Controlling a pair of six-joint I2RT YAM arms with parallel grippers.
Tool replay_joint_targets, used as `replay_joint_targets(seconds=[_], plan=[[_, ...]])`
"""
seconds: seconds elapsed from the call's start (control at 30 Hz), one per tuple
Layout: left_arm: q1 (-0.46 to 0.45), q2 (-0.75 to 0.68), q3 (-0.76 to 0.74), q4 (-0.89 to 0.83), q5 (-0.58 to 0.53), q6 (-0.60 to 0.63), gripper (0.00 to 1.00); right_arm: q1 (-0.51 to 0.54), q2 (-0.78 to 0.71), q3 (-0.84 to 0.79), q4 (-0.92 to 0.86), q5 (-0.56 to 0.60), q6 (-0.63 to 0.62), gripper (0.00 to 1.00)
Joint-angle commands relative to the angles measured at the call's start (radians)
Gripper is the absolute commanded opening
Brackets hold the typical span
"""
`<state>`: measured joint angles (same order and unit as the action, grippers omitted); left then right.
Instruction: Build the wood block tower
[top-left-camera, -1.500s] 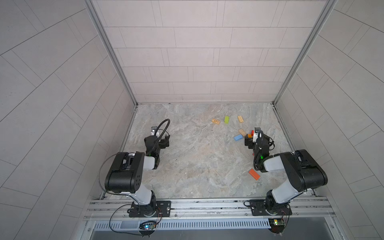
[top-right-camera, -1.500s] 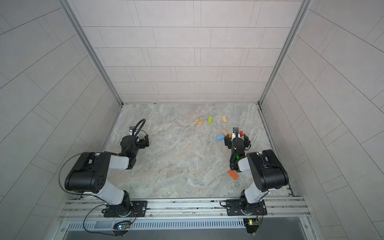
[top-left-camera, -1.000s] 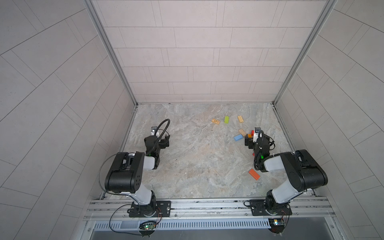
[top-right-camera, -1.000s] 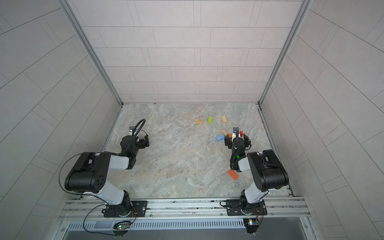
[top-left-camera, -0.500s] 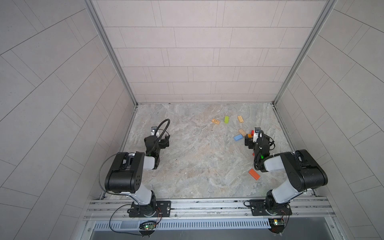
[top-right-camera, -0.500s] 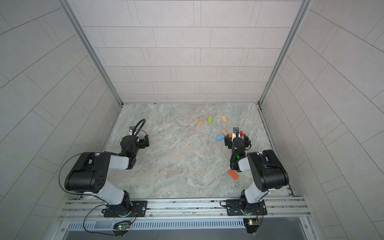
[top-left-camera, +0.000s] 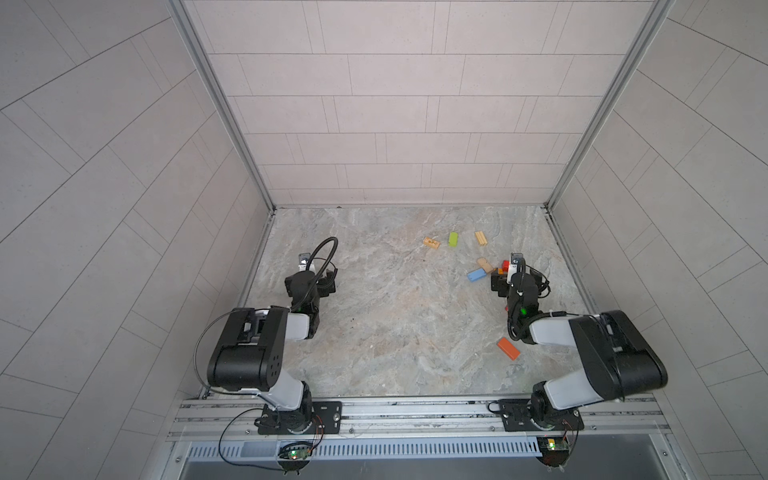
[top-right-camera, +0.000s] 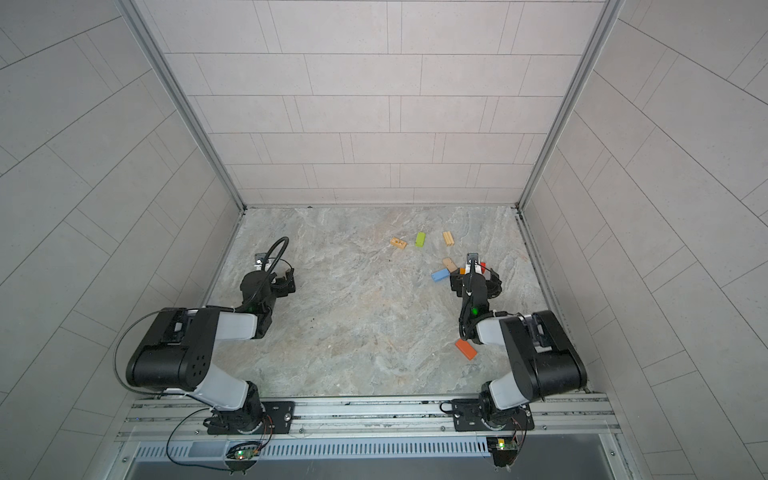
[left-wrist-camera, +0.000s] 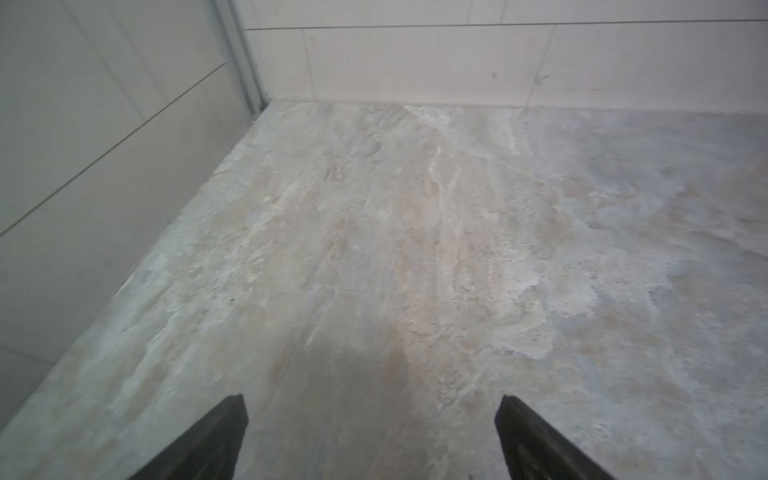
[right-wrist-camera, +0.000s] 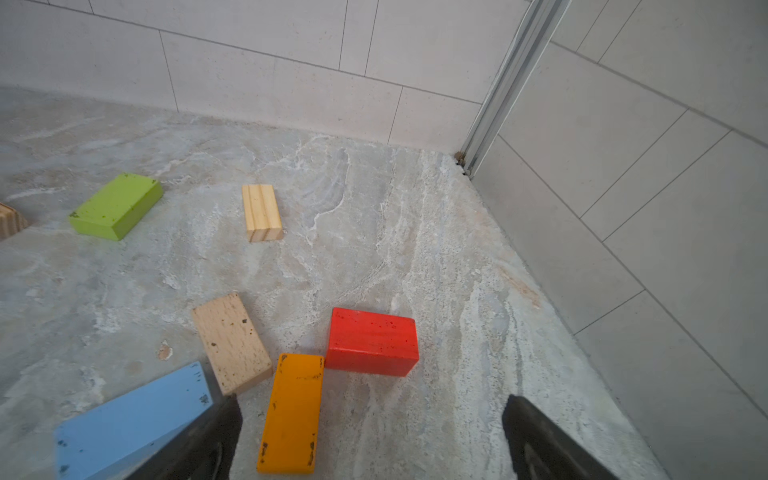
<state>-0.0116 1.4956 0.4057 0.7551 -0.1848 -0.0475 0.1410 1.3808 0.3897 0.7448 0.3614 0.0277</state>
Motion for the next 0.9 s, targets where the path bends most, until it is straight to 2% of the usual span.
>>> replay_joint_targets(seconds=[0.0,0.1,0.2,0.27,0.4,0.5,0.6,0.87], plan=[[-0.005,-0.151,0.148,-0.285,-0.166,-0.083,1.0,-0.009,-0.173,0.134,-0.358,0.054,0.128,0.99],[-0.006,-0.232,0.32,-0.583,-0.076,-0.144,1.0,-0.01,-0.232,0.239,-0.575,-0.005,0.185,0.98],[-0.044,-0.238,0.458,-0.799,-0.038,-0.259,1.0,-0.01,-0.234,0.358,-0.773,-0.064,0.256,0.94],[-0.108,-0.214,0.531,-0.914,-0.061,-0.312,1.0,-0.009,-0.215,0.419,-0.868,-0.107,0.281,0.88],[-0.296,-0.142,0.633,-1.076,-0.16,-0.322,1.0,-0.009,-0.143,0.517,-1.039,-0.184,0.348,0.77],[-0.348,-0.113,0.65,-1.166,-0.152,-0.378,1.0,-0.009,-0.094,0.558,-1.103,-0.261,0.402,0.76],[-0.39,-0.117,0.603,-1.167,-0.138,-0.463,1.0,-0.008,-0.055,0.558,-1.12,-0.308,0.485,0.76],[-0.591,-0.176,0.432,-1.025,-0.286,-0.481,1.0,0.018,0.094,0.589,-1.15,-0.336,0.65,0.76]])
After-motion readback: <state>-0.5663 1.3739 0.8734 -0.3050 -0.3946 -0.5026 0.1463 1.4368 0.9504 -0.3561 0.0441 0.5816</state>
